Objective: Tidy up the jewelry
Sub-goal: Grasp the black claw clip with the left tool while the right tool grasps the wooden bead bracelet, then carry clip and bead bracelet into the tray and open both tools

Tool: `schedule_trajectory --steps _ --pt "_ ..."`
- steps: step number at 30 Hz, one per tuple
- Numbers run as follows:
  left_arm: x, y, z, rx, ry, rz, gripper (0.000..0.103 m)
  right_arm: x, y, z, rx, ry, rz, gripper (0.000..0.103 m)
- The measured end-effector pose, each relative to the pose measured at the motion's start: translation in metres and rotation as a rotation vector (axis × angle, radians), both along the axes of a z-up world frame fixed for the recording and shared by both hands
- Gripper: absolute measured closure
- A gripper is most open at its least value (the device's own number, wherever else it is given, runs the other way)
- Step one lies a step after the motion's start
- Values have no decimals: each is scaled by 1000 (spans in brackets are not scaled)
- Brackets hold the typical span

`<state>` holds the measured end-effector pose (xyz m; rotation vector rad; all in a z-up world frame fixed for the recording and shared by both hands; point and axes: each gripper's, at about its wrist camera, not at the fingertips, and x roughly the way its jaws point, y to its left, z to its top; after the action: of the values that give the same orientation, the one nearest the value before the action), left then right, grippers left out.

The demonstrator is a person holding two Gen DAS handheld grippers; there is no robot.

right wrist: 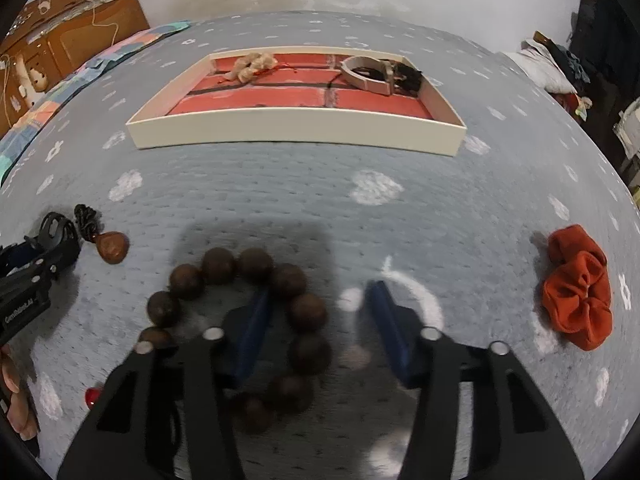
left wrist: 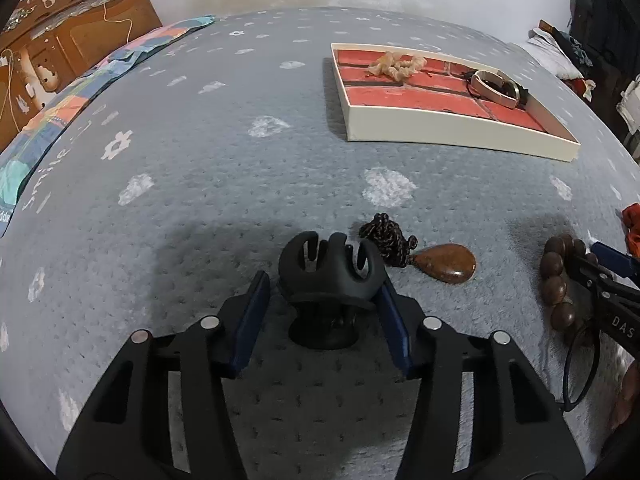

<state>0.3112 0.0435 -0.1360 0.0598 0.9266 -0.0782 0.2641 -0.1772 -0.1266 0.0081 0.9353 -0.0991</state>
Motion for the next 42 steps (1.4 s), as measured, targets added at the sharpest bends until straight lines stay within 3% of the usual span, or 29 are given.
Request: schedule_trajectory --steps 6,13,15,27,35,42 --pt "7 0 -2 3 9 -8 54 0 10 0 -23 1 40 73" --pt "8 0 -3 1 9 -11 56 -3 12 2 -35 -13 65 75" --pt "8 1 -3 0 8 -12 57 -4 13 3 -25 -20 69 84" --pt "-1 6 16 -3 -58 28 57 -3 7 15 1 -72 75 84" --pt "9 -10 61 -45 -144 35 57 7 -2 38 14 -153 69 84" --pt "41 -45 94 -69 -185 -2 57 37 -18 70 21 -213 59 84"
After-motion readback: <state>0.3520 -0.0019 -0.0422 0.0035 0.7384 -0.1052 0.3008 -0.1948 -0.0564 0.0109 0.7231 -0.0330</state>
